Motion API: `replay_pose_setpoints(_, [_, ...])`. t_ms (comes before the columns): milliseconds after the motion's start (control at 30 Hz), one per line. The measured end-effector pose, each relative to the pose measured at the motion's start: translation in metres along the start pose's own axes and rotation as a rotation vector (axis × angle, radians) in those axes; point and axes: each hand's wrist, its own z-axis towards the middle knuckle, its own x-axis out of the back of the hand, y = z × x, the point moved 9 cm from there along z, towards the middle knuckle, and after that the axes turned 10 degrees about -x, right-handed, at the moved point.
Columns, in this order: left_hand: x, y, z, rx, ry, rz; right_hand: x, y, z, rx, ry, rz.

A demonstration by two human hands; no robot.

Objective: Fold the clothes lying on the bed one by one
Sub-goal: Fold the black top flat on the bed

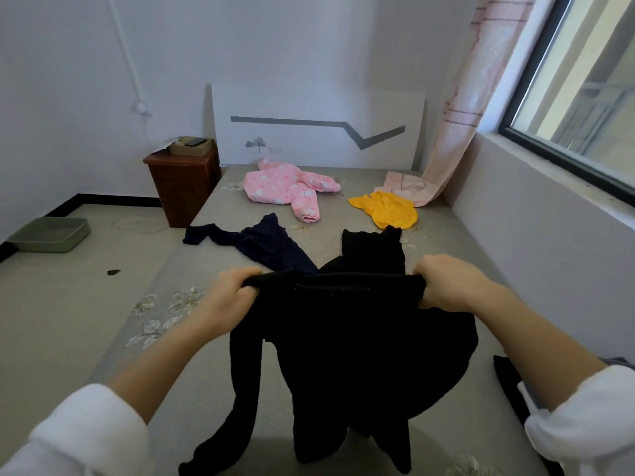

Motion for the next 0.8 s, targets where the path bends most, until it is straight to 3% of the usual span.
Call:
replay_pose_setpoints(167, [0.017, -0.013, 0.009, 0.147, 0.097, -0.103, -0.007, 0.022, 0.002, -0.081, -0.097, 0.049])
replay_pose_setpoints(333, [0.038, -0.015, 0.008, 0.292, 0.169, -0.369, 0.003, 0.016, -0.016, 0.056, -0.215, 0.584])
replay_pose_setpoints(400, [0.046, -0.01, 0.01, 0.32, 0.078, -0.42, 0.017, 0.014, -0.024, 0.12, -0.23, 0.676])
replay_pose_setpoints(467, [0.048, -0.004, 0.01, 0.321, -0.123, -0.447, 0.038, 0.013, -0.032, 0.198, -0.217, 0.868])
replay_pose_setpoints(567, [0.056, 0.005, 0.011, 0.285, -0.347, -0.451, 0.048, 0.027, -0.022, 0.145, -0.192, 1.154])
replay_pose_setpoints(667, [0.064, -0.008, 0.021, 0.275, -0.467, -0.066, 0.034, 0.04, 0.009, -0.033, -0.038, 0.654])
replay_pose_setpoints(800, [0.086, -0.029, 0.061, 0.24, -0.368, 0.403, 0.034, 0.048, 0.049, -0.195, 0.161, 0.275])
